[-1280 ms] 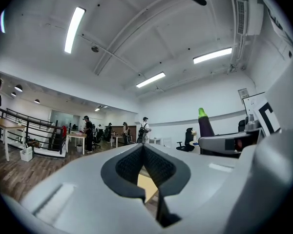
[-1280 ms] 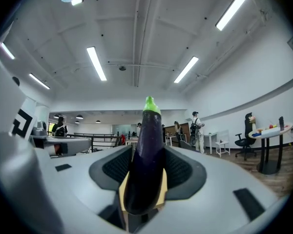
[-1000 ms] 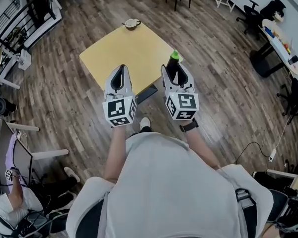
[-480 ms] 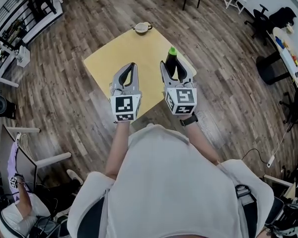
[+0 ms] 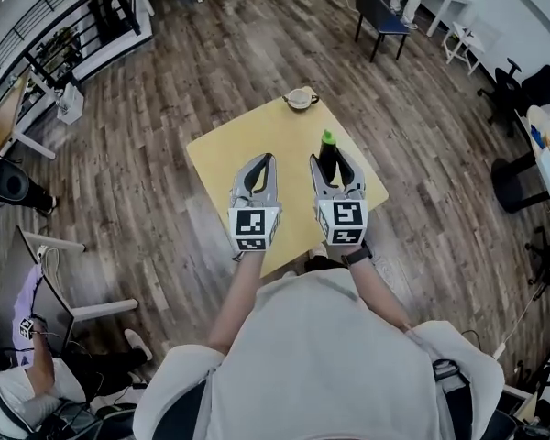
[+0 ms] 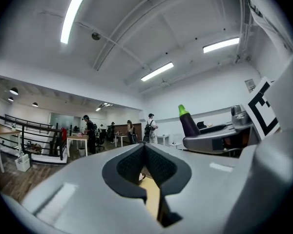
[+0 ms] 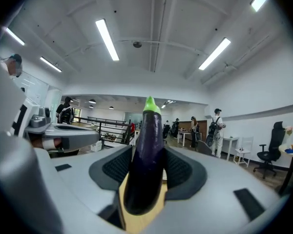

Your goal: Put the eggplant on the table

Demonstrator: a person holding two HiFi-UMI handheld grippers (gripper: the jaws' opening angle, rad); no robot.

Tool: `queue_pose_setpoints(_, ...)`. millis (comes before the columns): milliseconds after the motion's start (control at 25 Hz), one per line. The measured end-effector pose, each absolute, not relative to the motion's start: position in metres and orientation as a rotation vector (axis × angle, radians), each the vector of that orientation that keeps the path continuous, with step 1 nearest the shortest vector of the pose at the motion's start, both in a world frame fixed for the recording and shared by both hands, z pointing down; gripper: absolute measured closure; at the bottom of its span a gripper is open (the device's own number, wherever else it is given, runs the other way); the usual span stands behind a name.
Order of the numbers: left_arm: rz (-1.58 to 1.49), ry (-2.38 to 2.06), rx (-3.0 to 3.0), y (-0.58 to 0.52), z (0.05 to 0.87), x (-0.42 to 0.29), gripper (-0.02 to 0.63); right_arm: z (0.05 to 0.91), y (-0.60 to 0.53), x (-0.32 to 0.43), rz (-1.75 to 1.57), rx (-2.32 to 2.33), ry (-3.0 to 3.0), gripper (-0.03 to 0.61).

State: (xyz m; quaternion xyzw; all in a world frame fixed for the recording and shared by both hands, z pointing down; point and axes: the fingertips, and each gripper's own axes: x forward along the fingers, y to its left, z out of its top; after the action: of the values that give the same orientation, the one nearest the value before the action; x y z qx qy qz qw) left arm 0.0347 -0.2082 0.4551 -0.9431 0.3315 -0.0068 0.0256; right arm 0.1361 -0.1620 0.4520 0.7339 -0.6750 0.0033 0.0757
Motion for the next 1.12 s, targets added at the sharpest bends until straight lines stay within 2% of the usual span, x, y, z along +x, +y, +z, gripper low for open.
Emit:
queue_pose_setpoints(600,-0.091,1.445,-2.816,-0.31,0.482,0.032,0.609,0.474,-0.288,0.136,0.077,1.845,-2.354,0.385)
queue_pose_setpoints(1120,-0.27,1.722,-2.844,-0.35,0.556,0.025,0.609,0.56,-0.343,0.115,0.32,1.449,-2.38,0.379)
